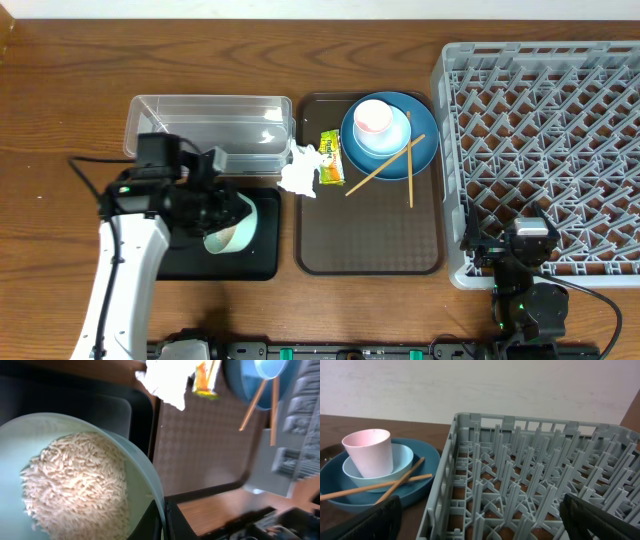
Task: Sort waste into correct bins and load items into the dishwasher rack
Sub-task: 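Lift the bowl with the left gripper and carry it over the black tray, then tilt the bowl with the left gripper to pour rice onto the black tray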
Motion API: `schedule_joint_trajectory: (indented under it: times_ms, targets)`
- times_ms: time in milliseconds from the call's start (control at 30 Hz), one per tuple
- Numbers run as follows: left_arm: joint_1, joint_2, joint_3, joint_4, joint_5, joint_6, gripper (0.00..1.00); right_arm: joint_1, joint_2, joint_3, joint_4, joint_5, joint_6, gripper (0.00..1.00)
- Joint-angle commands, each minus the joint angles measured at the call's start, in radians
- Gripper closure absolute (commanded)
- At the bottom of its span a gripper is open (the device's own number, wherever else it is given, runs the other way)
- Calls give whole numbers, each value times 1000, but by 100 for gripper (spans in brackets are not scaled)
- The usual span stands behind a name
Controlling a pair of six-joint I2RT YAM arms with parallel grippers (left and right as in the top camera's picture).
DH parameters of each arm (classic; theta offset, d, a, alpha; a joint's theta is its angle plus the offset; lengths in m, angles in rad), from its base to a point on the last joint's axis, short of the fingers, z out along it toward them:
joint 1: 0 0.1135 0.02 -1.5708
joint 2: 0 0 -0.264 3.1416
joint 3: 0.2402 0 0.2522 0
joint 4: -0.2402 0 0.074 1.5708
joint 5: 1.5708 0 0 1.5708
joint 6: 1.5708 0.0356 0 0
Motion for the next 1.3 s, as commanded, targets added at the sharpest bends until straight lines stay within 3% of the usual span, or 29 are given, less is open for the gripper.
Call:
schedule_joint_trajectory:
  times_ms: [0, 333, 800, 1267]
  targets:
    - [93, -12, -39, -7, 185, 128, 94, 10, -2, -1, -5, -4, 16, 1]
    - [302, 64, -90, -15, 464, 259, 94, 10, -2, -1, -5, -4, 16, 1]
    - [396, 207, -90, -39, 597, 260, 94, 10, -2, -1, -5, -4, 16, 1]
    - [526, 211, -90, -48, 600, 278, 94, 10, -2, -1, -5, -4, 16, 1]
